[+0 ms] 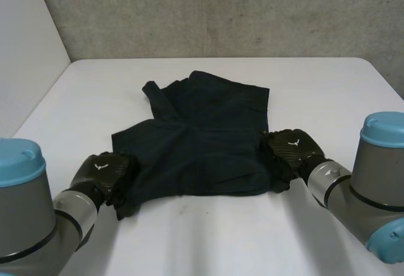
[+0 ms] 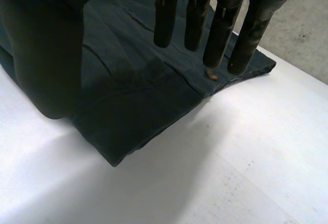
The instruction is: Fold the shorts.
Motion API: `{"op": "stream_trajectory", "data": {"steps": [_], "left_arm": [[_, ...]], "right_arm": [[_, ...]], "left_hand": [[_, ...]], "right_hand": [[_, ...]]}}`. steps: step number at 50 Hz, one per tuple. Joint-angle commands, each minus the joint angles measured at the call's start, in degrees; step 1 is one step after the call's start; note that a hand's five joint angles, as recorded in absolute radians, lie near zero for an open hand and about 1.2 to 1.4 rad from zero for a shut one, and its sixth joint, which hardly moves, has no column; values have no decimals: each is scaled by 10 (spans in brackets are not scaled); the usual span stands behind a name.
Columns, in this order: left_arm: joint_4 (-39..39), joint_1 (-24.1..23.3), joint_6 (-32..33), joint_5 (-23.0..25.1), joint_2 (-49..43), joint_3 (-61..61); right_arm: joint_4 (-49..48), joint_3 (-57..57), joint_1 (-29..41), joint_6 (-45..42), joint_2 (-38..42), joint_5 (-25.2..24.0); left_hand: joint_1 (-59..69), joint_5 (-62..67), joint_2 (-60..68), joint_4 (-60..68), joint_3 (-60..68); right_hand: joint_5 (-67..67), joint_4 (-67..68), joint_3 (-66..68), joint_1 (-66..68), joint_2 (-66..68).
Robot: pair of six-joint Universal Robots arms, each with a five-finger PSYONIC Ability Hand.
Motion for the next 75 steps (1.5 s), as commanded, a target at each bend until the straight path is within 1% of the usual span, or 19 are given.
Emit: {"op": "stream_trajectory", "data": {"steps": [1,14,18,21,29,32,36,37,40,41,44,47,51,54,59,63,69,71,75], "left_arm": [[4,-7,-2,-4,-53,23],[45,-8,3,-4,-72,38],[48,-9,4,-4,-70,42],[48,-8,4,-4,-68,45],[44,-7,6,-3,-15,48],[35,-8,36,1,19,43],[-13,-9,123,1,54,30],[-45,-9,165,1,67,21],[-99,-16,222,-3,83,8],[-133,-32,250,-3,93,1],[-177,-64,281,-8,116,-11],[-196,-83,286,-3,144,-21],[-178,-86,287,-3,139,-22],[-148,-88,288,-4,99,-18],[-97,-89,292,-10,15,9],[-57,-89,296,-31,-57,57],[4,-82,327,-90,-148,198],[24,-80,346,-94,-157,238],[99,-76,405,-91,-161,348]], "right_arm": [[-23,7,2,2,16,0],[-41,0,16,9,42,0],[-43,-4,19,9,50,-1],[-43,-15,19,6,55,-1],[-29,-31,11,-4,41,1],[-10,-26,11,-26,7,-1],[61,-25,15,-111,-70,0],[106,-23,15,-153,-95,0],[183,-19,17,-214,-121,1],[235,-16,20,-250,-134,2],[319,-15,20,-300,-161,-1],[341,-18,19,-307,-175,0],[342,-14,21,-310,-173,0],[342,-3,21,-308,-158,0],[328,-8,25,-305,-91,4],[297,-30,30,-301,-59,25],[246,-127,30,-292,-17,80],[234,-165,31,-284,-11,90],[196,-315,45,-254,9,98]], "left_hand": [[103,101,104,103,104],[436,434,437,436,437],[550,549,551,550,551],[562,561,563,562,563],[562,561,563,562,563],[562,561,563,562,563],[562,561,563,562,563],[562,561,563,562,563],[562,561,563,562,563],[562,561,563,562,563],[562,561,563,562,563],[562,561,563,562,563],[562,561,563,562,563],[562,561,563,562,563],[562,561,563,562,563],[562,561,563,562,563],[562,561,563,562,563],[562,561,563,562,563],[562,561,563,562,563]], "right_hand": [[60,52,52,91,58],[109,101,101,140,106],[349,341,341,380,346],[547,539,539,578,544],[547,540,540,579,545],[547,540,540,579,545],[547,540,540,579,545],[547,540,540,579,545],[547,540,540,579,545],[547,540,540,579,545],[547,540,540,579,545],[547,540,540,579,545],[547,540,540,579,545],[547,540,540,579,545],[547,540,540,579,545],[547,540,540,579,545],[547,540,540,579,545],[547,540,540,579,545],[547,540,540,579,545]]}}
